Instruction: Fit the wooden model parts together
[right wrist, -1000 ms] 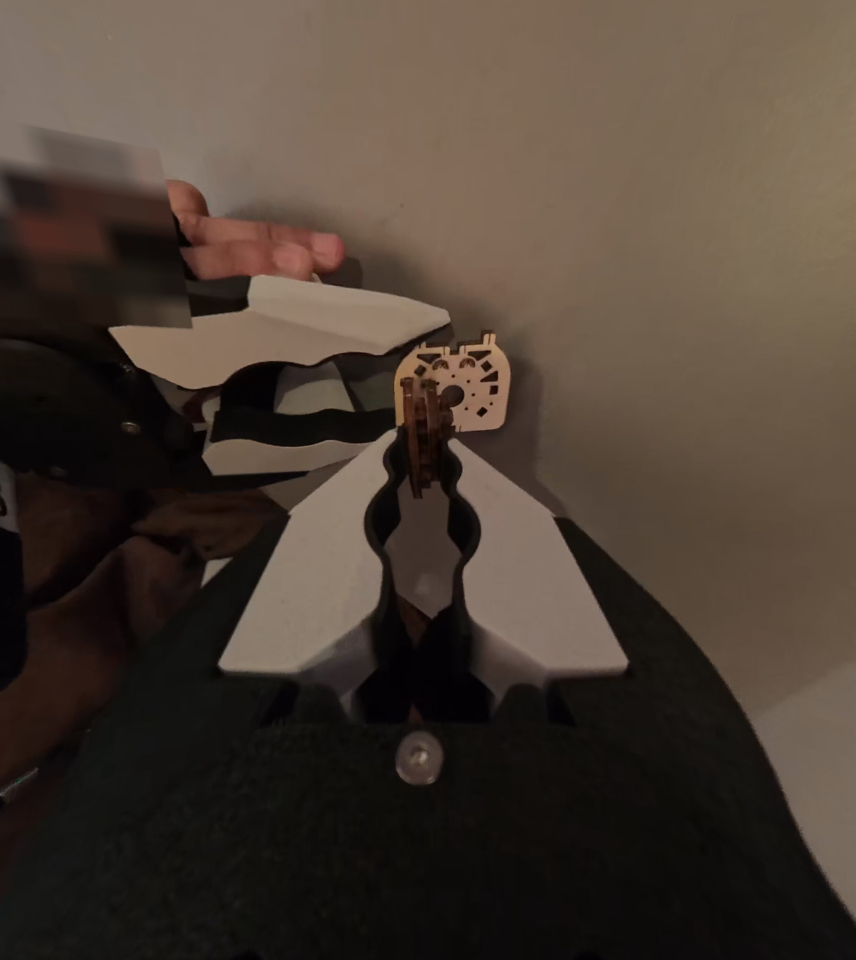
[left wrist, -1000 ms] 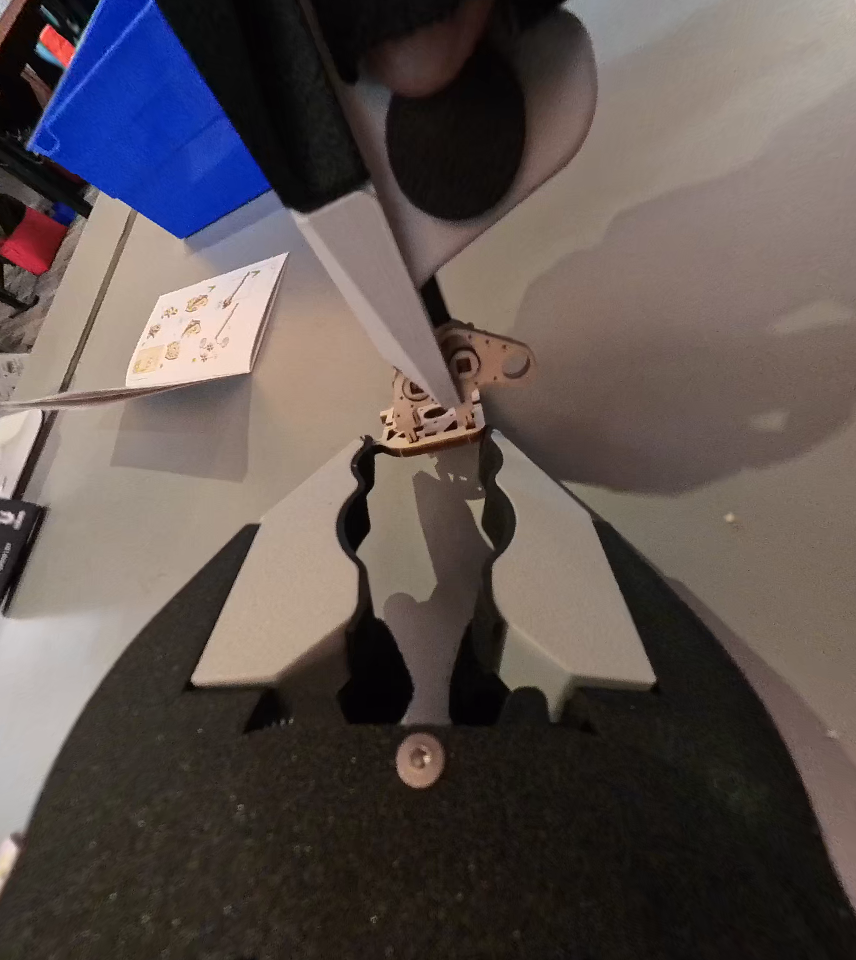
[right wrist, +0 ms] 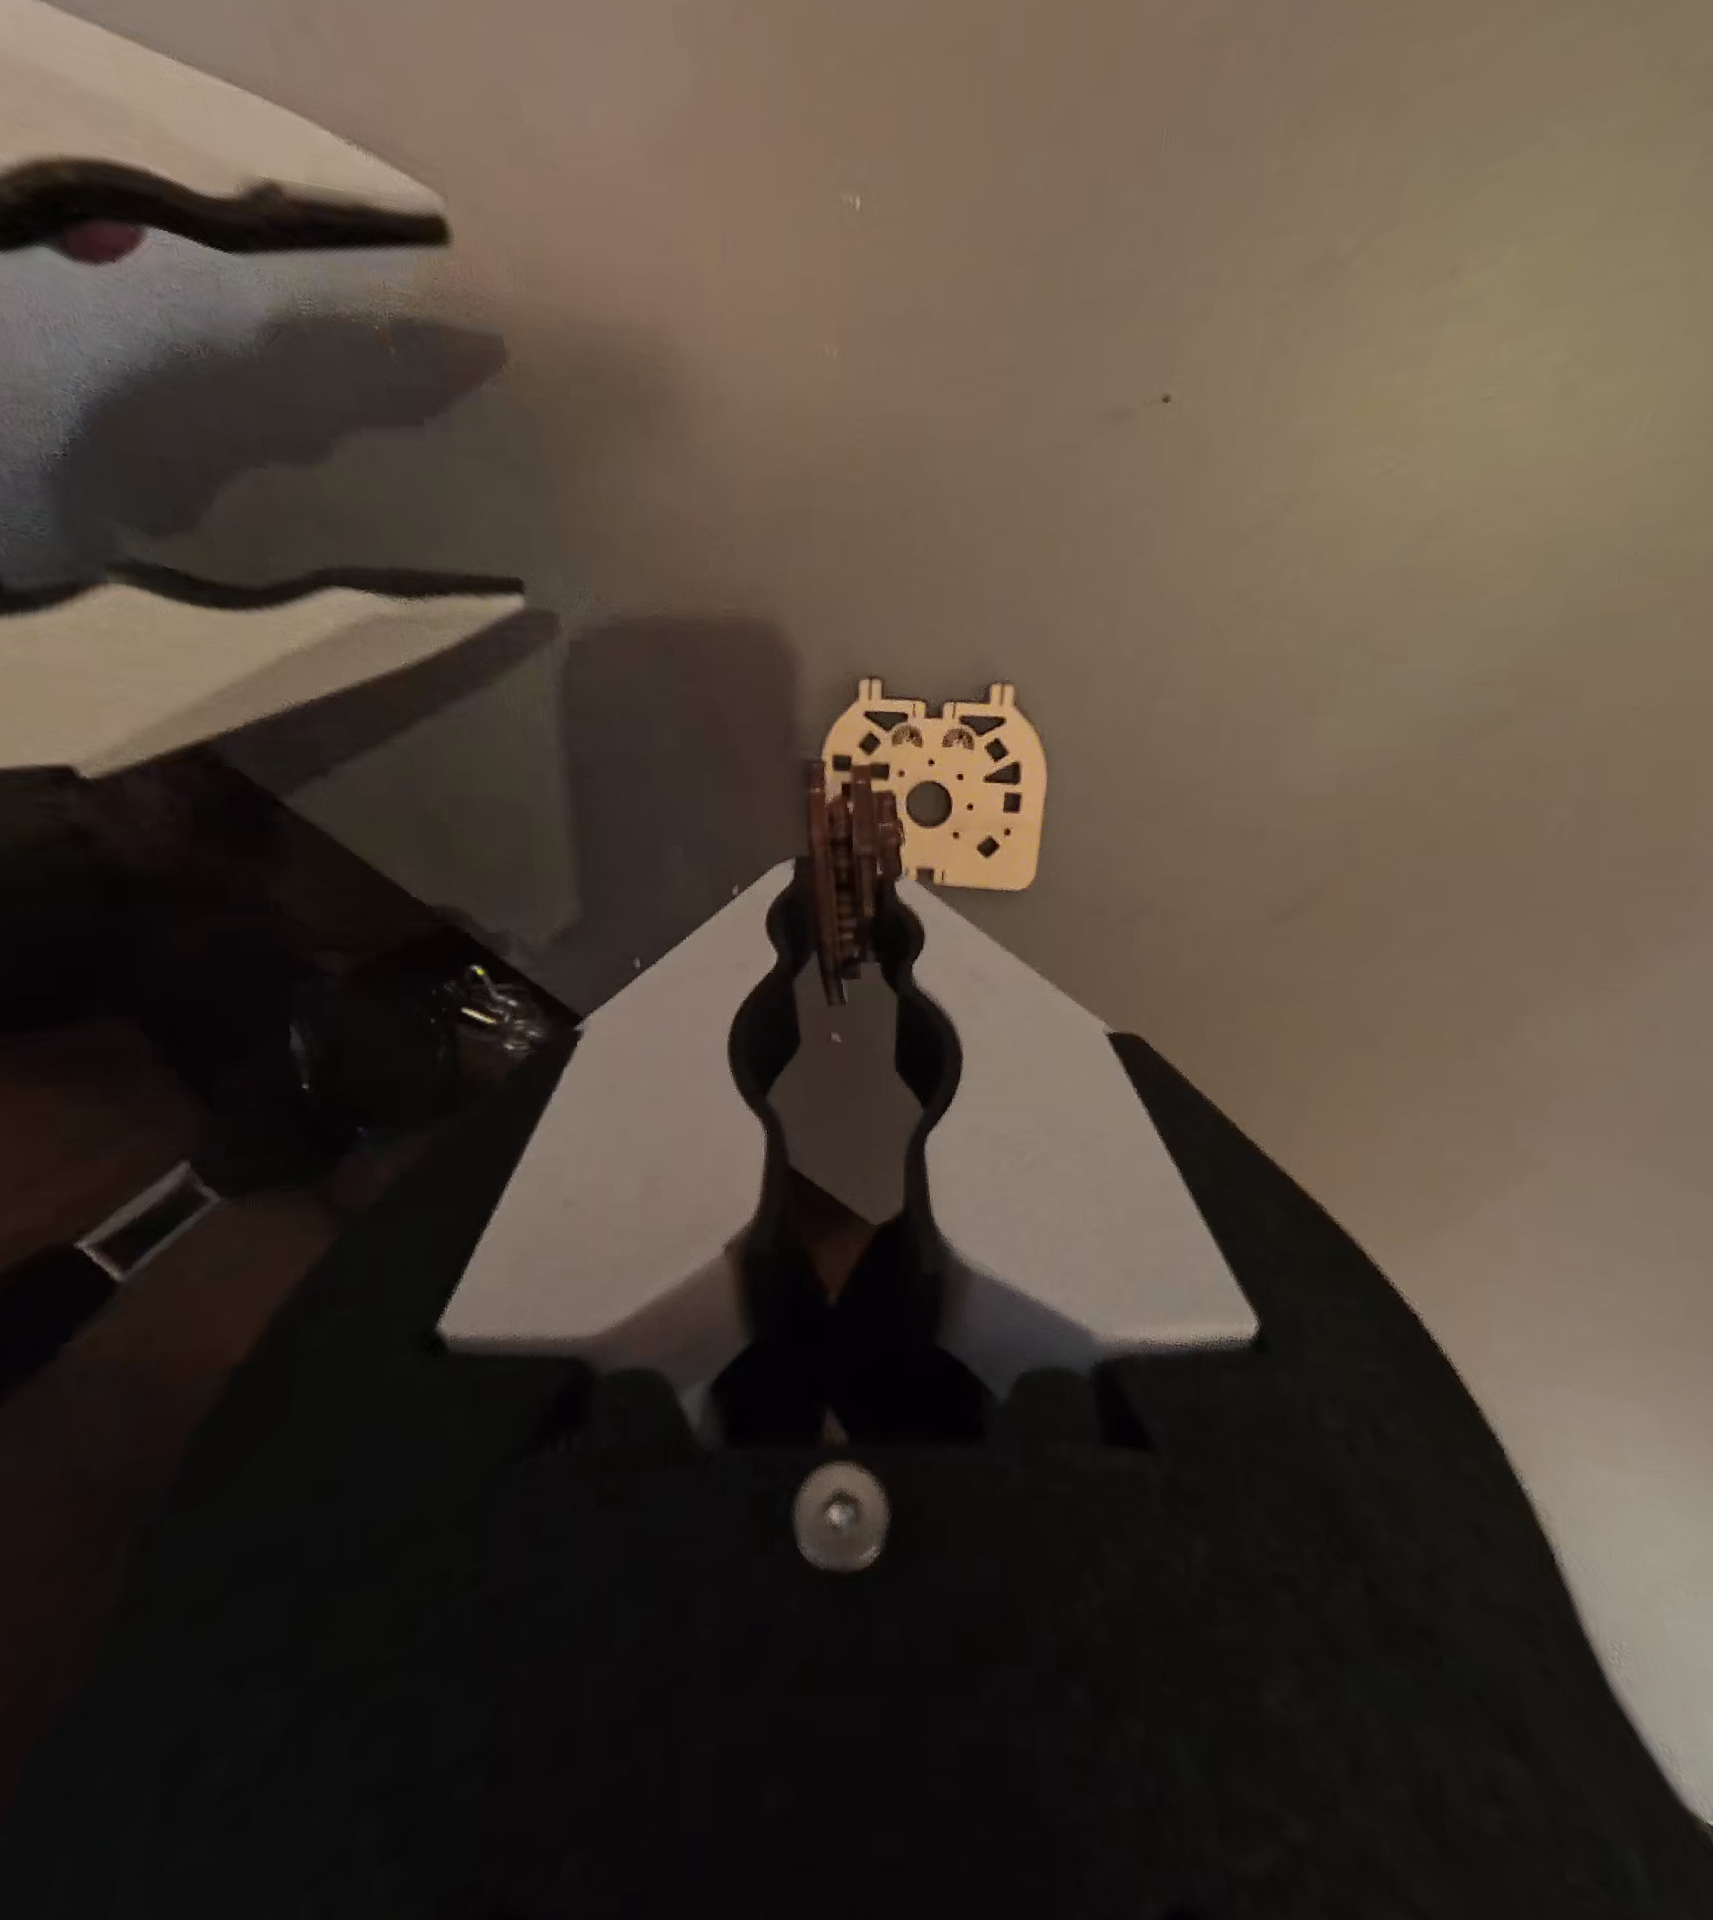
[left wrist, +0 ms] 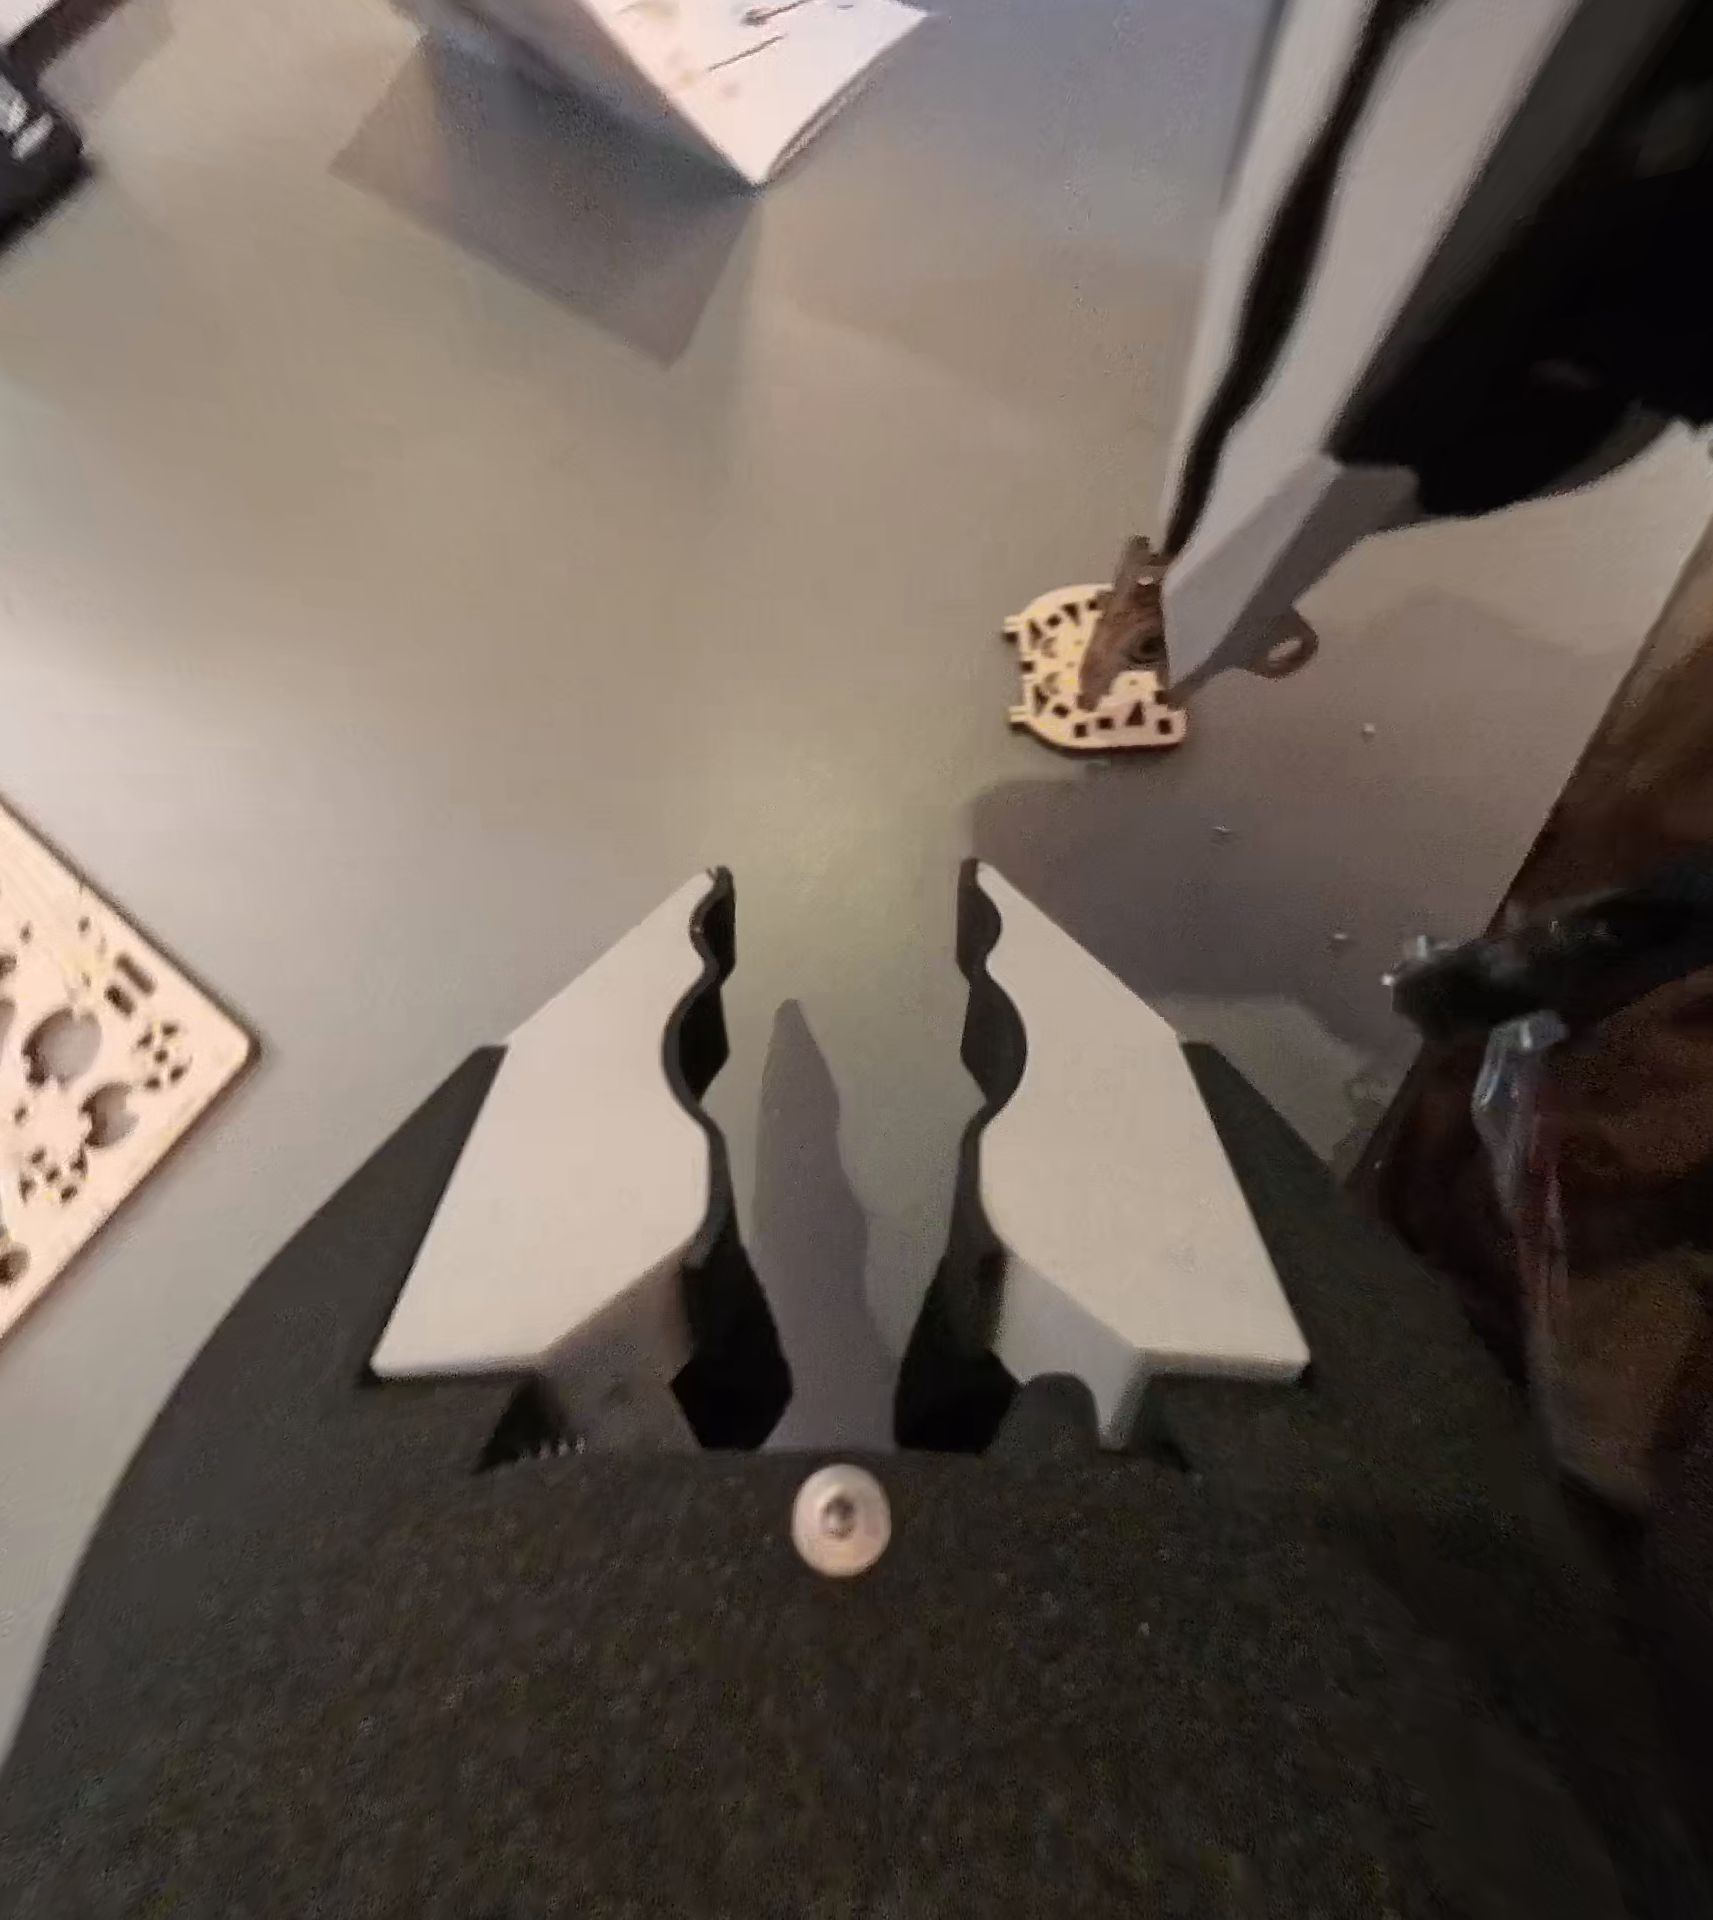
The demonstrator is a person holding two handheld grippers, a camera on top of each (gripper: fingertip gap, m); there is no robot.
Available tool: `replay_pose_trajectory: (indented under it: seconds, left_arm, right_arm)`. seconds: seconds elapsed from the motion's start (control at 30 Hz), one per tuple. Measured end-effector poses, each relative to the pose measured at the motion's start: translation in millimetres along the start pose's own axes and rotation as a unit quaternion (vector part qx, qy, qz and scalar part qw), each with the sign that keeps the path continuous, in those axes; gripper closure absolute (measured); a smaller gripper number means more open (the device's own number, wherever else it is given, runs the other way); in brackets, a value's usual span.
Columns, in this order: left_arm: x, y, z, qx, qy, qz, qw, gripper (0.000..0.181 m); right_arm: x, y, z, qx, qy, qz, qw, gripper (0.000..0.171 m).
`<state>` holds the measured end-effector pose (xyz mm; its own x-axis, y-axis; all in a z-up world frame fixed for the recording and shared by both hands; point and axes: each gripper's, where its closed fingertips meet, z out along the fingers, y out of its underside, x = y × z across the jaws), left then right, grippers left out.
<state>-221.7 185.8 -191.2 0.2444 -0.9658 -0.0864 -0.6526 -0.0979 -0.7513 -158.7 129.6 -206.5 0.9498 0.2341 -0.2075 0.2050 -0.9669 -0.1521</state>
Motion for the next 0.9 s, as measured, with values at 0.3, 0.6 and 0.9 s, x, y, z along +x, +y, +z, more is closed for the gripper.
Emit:
replay_pose_trajectory:
  seconds: [0.3,0.6,0.9]
  left_arm:
    - [0.3,-0.3,-4.8,0.037,-0.008,-0.086,0.996,0.146]
    - [21.7,4.7,5.1,0.015,0.041,-0.016,0.999,0.143]
    - [35.3,-0.2,1.3,0.036,0.058,0.010,0.998,0.142]
  right_arm:
    - [1.0,0.9,6.6,-0.012,0.009,0.046,0.999,0.160]
    - [0.2,1.8,6.8,-0.093,0.048,0.058,0.993,0.159]
    - [-0.6,3.2,6.9,-0.128,0.088,0.040,0.987,0.160]
